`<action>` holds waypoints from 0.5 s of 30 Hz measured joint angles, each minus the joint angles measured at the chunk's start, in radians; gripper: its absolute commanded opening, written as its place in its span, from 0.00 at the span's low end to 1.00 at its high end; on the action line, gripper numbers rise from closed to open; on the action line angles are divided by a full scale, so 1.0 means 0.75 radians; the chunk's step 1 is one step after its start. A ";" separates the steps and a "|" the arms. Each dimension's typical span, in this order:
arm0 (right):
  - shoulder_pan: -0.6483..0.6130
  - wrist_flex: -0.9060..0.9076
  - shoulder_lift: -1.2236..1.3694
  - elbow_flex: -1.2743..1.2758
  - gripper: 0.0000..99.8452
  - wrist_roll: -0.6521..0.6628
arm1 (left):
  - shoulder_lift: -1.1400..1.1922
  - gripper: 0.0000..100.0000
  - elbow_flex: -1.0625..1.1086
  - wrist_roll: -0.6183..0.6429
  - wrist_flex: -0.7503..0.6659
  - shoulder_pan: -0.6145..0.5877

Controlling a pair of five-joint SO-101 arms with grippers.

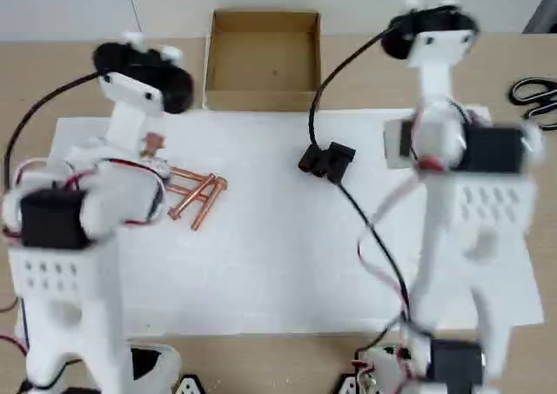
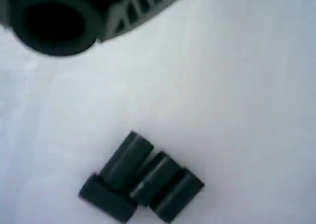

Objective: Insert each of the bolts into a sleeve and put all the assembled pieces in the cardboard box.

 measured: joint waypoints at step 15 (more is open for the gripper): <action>-0.178 -0.164 -0.616 0.565 0.00 0.000 | -0.065 0.01 0.409 0.800 -0.794 0.094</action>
